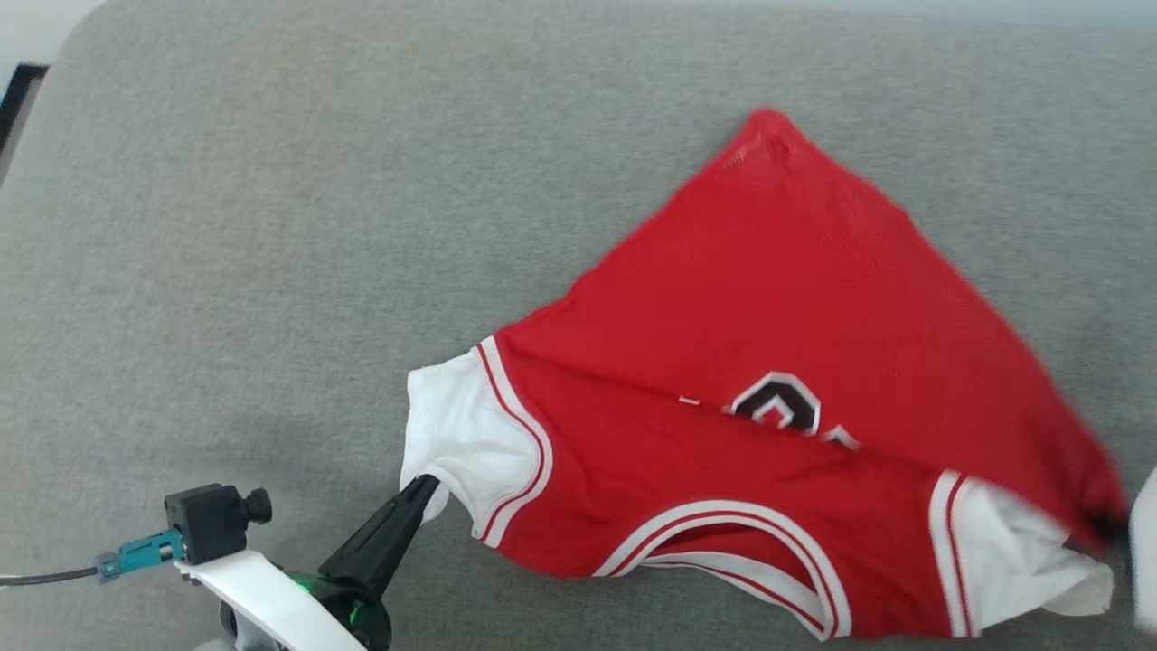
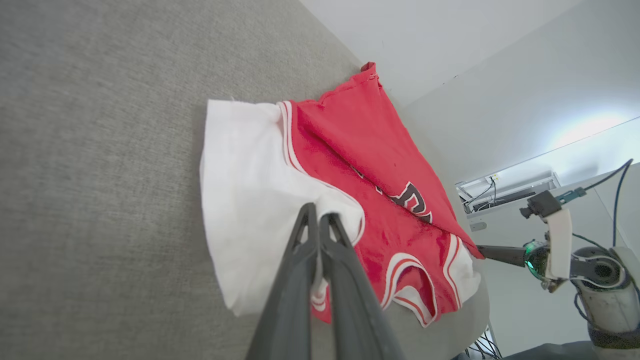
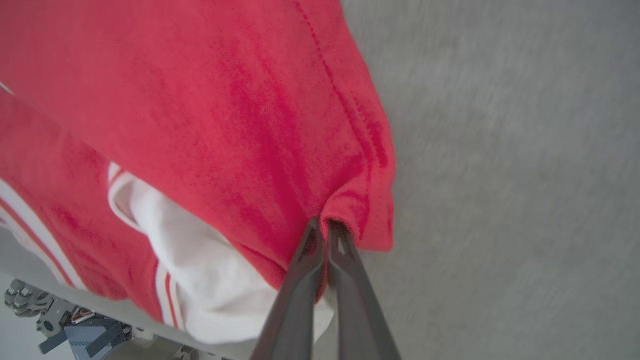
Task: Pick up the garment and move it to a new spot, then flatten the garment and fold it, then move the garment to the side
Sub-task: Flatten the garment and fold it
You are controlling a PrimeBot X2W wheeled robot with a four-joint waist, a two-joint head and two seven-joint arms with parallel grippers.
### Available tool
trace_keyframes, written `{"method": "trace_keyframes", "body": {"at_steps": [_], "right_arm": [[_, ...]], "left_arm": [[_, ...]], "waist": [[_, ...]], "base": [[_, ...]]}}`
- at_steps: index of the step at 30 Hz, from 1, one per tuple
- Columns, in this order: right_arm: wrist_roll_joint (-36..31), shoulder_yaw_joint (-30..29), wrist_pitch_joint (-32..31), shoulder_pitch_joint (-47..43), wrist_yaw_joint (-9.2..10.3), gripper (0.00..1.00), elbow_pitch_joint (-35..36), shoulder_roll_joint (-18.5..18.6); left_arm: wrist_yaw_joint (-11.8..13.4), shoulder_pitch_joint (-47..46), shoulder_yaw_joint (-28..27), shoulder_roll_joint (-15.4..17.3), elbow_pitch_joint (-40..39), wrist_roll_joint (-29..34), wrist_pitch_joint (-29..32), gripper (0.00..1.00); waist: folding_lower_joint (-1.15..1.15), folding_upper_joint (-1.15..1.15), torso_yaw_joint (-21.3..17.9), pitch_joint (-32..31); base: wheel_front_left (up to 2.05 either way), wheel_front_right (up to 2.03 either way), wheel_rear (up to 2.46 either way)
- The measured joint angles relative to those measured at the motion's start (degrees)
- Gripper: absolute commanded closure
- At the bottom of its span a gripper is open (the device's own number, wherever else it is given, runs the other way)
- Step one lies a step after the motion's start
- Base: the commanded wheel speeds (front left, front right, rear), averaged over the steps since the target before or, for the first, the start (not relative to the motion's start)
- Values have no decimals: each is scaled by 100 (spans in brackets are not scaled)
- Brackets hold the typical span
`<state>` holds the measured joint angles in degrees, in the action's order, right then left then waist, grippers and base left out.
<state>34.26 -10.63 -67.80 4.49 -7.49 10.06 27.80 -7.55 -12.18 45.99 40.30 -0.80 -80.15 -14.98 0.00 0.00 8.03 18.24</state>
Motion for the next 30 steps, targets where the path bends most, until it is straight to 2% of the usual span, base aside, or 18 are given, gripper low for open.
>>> {"method": "trace_keyframes", "body": {"at_steps": [7, 13, 14, 15, 20, 25, 27, 30], "right_arm": [[166, 294, -180, -1737, 0, 100, 955, -627], [231, 453, -119, -2040, 0, 100, 1063, -846], [208, 414, 2, -2013, 0, 65, 1087, -850], [182, 348, 120, -1975, 0, 0, 1125, -825], [190, -231, 430, -1682, 0, 0, 1497, -724], [196, -835, 246, -1033, 0, 0, 2003, -366], [87, -861, 311, -449, 0, 0, 1990, -224], [-199, -544, 679, 576, 0, 0, 1605, -186]], "left_arm": [[0, 72, -59, 99, -18, -62, 1, 100], [0, 85, -74, 140, -16, -73, 1, 100], [0, 85, -69, 146, -19, -88, 0, 100], [0, 85, -65, 151, -23, -88, 0, 100], [0, 81, -36, 146, -41, -87, 0, 100], [0, 12, 14, 59, -81, -62, 0, 100], [0, -80, 27, -2, -100, -51, 0, 100], [0, -258, 114, -99, -120, -10, 0, 100]], "waist": [[0, 0, -195, -120], [0, 0, -267, -111], [0, 0, -288, -104], [0, 0, -291, -101], [0, 0, -243, -76], [1, 0, -120, 21], [0, 0, -66, 95], [0, 0, 33, 238]], "base": [[0, 0, 0], [0, 0, 0], [0, 0, 0], [0, 0, 0], [0, 0, 0], [0, 0, 0], [0, 0, 0], [0, 0, 0]]}}
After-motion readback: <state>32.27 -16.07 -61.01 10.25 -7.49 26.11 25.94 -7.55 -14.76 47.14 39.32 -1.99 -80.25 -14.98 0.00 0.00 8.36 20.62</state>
